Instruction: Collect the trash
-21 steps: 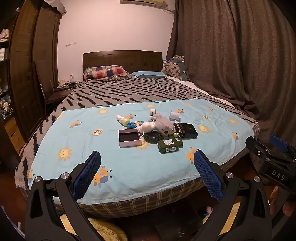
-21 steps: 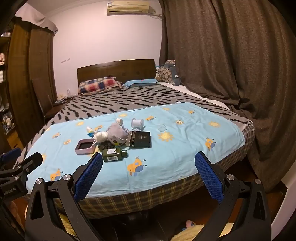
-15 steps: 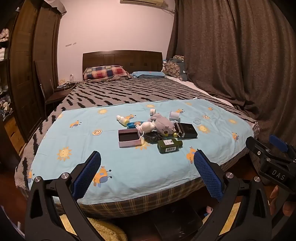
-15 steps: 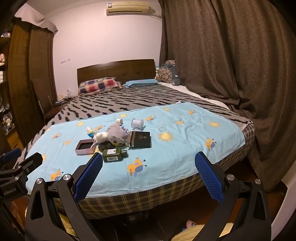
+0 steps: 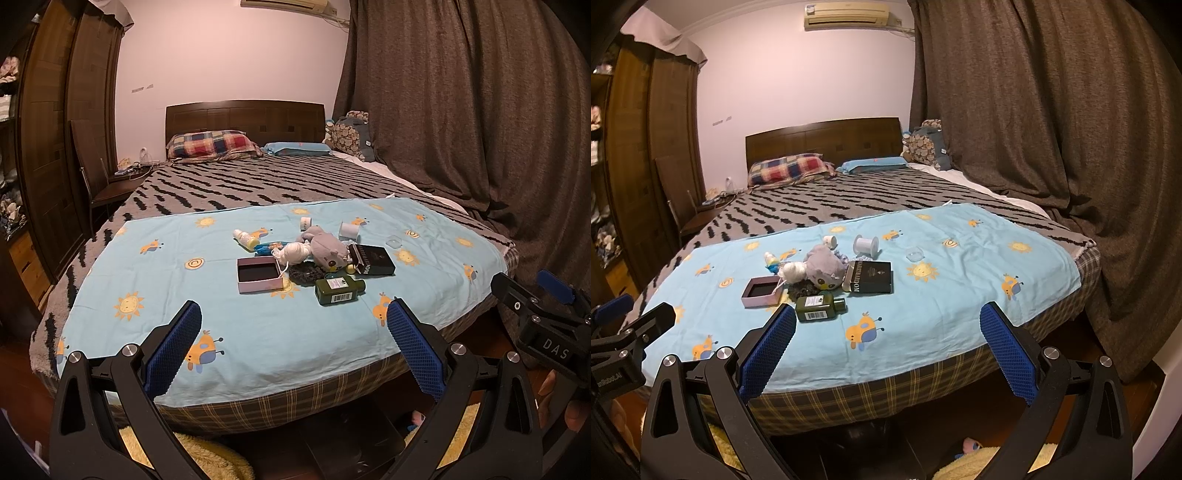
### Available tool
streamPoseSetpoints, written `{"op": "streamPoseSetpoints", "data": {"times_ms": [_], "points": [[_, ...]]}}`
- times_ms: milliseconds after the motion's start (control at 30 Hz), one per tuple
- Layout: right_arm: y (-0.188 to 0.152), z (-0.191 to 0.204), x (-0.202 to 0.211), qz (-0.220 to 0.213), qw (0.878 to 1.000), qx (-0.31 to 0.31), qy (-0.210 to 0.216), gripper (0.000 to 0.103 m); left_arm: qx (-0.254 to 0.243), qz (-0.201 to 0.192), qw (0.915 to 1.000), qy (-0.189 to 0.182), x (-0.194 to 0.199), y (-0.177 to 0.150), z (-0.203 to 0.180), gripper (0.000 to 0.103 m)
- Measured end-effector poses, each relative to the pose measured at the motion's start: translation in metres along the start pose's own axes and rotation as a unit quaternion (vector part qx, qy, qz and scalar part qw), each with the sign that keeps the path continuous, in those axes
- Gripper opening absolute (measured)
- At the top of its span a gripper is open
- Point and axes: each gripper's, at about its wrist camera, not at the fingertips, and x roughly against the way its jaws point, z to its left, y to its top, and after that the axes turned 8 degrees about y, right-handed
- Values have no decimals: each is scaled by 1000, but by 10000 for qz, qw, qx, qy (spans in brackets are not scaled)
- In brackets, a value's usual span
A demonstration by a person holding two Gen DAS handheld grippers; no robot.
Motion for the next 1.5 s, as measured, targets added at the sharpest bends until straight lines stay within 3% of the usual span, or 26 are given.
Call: {"op": "streamPoseSetpoints", "data": {"times_ms": [833,1000,1133,1300,1500], "points": [[-2,-3,-1,-132,9999,-35,-90,100,31,-9,10000,66,-7,-3,7,95],[-2,-11,-11,-97,9998,-159,101,100,163,-43,9998,68,-20,-3,14,95],[-5,-11,-23,-110,9999,23,-22,100,-24,-167,9997,186,-28,-5,15,95],[-14,-13,-48,-121,9995,121,252,100,-26,57,10000,39,-57,-9,20,95],[-25,-4,-94,472,9961,125,728,100,-15,328,9990,294,-98,-11,36,95]]}}
